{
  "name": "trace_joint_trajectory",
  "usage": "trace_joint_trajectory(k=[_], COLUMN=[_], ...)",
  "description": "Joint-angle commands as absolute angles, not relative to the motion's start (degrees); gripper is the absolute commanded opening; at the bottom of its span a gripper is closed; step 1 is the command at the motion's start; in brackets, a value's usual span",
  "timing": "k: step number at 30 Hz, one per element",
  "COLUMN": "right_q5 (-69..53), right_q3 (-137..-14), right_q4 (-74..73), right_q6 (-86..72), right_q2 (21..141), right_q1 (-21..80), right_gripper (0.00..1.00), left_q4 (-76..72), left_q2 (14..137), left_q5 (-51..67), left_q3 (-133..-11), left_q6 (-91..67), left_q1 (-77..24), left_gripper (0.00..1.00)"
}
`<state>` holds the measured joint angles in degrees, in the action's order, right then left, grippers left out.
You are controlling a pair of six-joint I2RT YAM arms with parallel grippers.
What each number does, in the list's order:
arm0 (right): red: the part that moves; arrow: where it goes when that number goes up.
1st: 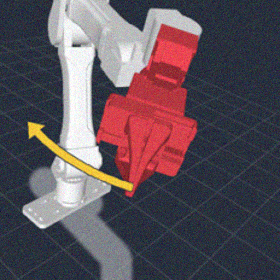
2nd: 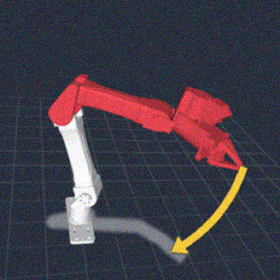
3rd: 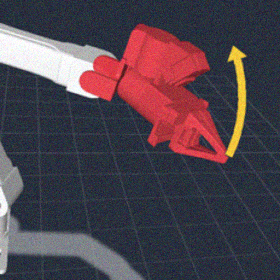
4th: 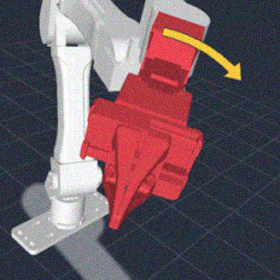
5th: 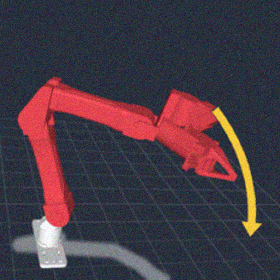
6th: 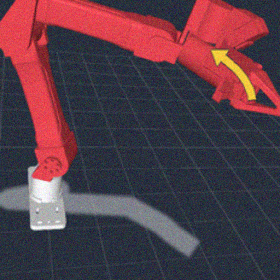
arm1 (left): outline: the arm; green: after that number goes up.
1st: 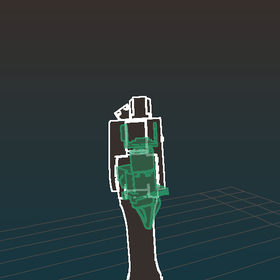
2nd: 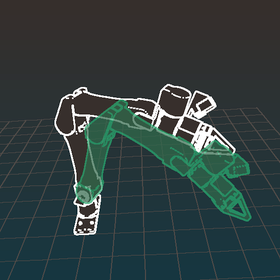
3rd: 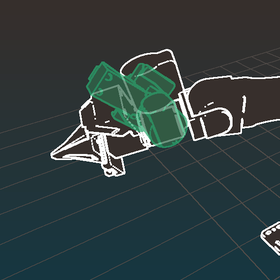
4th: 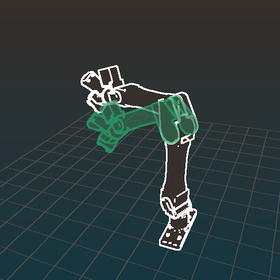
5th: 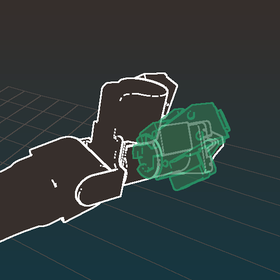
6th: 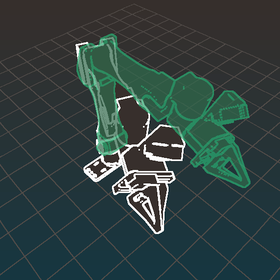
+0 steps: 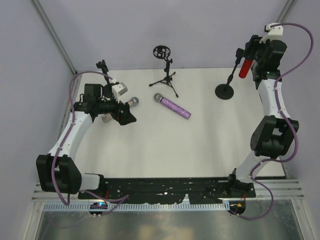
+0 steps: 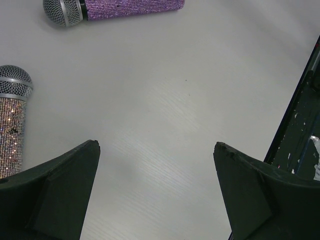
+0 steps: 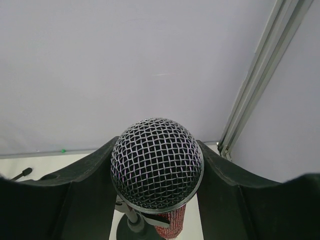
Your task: Remove the microphone from the stand
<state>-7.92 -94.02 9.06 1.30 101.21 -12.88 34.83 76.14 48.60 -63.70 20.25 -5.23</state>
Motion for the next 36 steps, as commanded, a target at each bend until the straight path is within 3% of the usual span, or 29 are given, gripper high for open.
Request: trace_joint_trajectory(k=[1, 15, 23, 36], right_q5=[-9.7, -14.0, -15.7, -11.3], right_q3=[-98.3, -97.8, -86.0, -74.7], right_q4=[10.2, 4.6, 4.9, -2.5], right_q6=[1.1, 1.0, 0.8, 0.8], right_q2=[95.2, 87.7, 76.2, 58.8], right_q1=[-12.7, -8.4, -4.5, 14.7], right_gripper=[0.33, 0.28, 0.28, 0.28], left_q4=[34.9, 33.8, 32.5, 31.3], left_q2=[77.0, 81.4, 79.5, 74.7], left_q5=[51.7, 56.3, 56.5, 59.5], left_q3=[-66.6, -70.7, -71.4, -72.3], left_q6=[18.6, 13.4, 13.4, 12.5], left_q1=[-5.4, -7.4, -10.7, -11.2], left_gripper=[1.0, 1.0, 1.0, 1.0])
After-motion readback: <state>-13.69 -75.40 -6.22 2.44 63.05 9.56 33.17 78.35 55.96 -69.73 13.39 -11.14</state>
